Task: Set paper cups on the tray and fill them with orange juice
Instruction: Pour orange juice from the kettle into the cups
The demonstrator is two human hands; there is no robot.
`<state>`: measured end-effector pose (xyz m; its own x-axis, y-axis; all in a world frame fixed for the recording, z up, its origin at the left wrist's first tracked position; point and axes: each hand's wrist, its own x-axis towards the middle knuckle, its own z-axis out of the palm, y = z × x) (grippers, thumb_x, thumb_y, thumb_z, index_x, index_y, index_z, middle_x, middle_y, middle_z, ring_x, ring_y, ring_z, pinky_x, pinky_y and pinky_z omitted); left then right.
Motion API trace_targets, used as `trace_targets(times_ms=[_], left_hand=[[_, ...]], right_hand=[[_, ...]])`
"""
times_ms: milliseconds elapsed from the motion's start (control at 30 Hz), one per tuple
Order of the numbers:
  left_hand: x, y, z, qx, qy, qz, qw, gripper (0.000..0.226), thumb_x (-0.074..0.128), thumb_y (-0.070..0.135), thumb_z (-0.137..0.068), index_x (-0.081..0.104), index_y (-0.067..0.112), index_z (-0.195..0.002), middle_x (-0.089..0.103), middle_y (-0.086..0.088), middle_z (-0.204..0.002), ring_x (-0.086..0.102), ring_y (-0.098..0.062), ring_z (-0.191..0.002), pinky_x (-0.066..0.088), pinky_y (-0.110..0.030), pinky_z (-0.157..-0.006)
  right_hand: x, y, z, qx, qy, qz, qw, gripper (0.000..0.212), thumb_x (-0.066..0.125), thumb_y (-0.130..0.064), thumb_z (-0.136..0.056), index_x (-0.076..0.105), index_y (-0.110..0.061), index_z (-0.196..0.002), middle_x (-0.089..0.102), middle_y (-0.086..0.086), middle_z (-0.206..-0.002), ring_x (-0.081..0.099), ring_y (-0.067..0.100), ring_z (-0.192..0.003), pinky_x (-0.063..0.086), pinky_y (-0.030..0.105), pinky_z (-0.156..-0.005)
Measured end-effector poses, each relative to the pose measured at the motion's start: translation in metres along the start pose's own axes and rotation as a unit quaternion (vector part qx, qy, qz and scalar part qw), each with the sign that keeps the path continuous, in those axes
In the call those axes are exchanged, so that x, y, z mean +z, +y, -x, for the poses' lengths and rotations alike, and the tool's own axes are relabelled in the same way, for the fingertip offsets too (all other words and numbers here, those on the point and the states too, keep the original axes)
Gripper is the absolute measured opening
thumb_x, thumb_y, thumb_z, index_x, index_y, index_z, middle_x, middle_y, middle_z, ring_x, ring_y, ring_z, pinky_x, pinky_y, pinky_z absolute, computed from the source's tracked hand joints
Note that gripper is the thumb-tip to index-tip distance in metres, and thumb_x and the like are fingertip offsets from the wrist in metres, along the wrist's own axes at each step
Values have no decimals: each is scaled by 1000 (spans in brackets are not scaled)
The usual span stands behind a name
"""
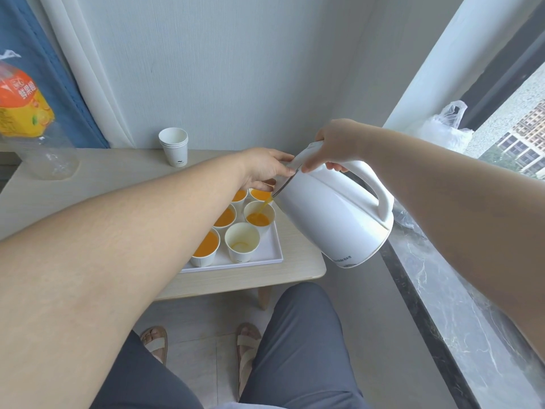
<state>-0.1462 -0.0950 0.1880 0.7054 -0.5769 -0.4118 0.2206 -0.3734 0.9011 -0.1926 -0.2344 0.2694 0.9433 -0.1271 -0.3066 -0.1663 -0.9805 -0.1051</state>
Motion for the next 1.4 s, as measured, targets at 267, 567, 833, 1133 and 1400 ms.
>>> trace_targets(times_ms=[267, 567, 833, 1133, 1400], left_hand=[[-2, 1, 0, 7, 1, 4, 1000, 47, 58, 10, -94, 50, 20, -139, 63, -6, -125, 60, -21, -106, 47, -32, -94], [-5, 2, -1, 10, 2, 0, 1000, 45, 59, 12, -94, 51, 21, -137, 63, -7, -127, 60, -24, -115, 46, -34, -100], [-4, 3, 0, 11, 3, 0, 1000, 46, 59, 12, -94, 50, 21, -137, 62, -7, -127, 59, -24, -113, 46, -33, -97], [-4, 2, 0, 9, 0, 2, 1000, 45, 58, 10, -95, 50, 21, -137, 63, -7, -124, 60, -22, -105, 46, -31, -94], [-5, 1, -3, 6, -2, 5, 1000, 45, 58, 10, -94, 49, 22, -138, 62, -7, -125, 59, -23, -109, 46, -32, -95]], right_hand=[[-3, -3, -1, 2, -1, -1, 1000, 40, 73, -41, -78, 63, -6, -94, 60, 2, -62, 55, 20, -54, 39, 24, -54], [-6, -5, -2, 2, -3, 12, 1000, 39, 72, -41, -79, 61, -7, -93, 60, 2, -63, 54, 18, -53, 38, 24, -53], [-8, -6, -1, 0, -2, 29, 1000, 38, 71, -41, -79, 62, -7, -91, 58, 1, -60, 54, 17, -52, 37, 24, -54], [-7, -5, -5, -7, -2, 45, 999, 37, 71, -43, -79, 61, -8, -88, 60, 0, -60, 53, 15, -50, 37, 24, -55], [-8, -6, -7, -14, -6, 70, 997, 36, 70, -44, -80, 56, -11, -75, 59, 0, -59, 51, 12, -50, 36, 24, -56]])
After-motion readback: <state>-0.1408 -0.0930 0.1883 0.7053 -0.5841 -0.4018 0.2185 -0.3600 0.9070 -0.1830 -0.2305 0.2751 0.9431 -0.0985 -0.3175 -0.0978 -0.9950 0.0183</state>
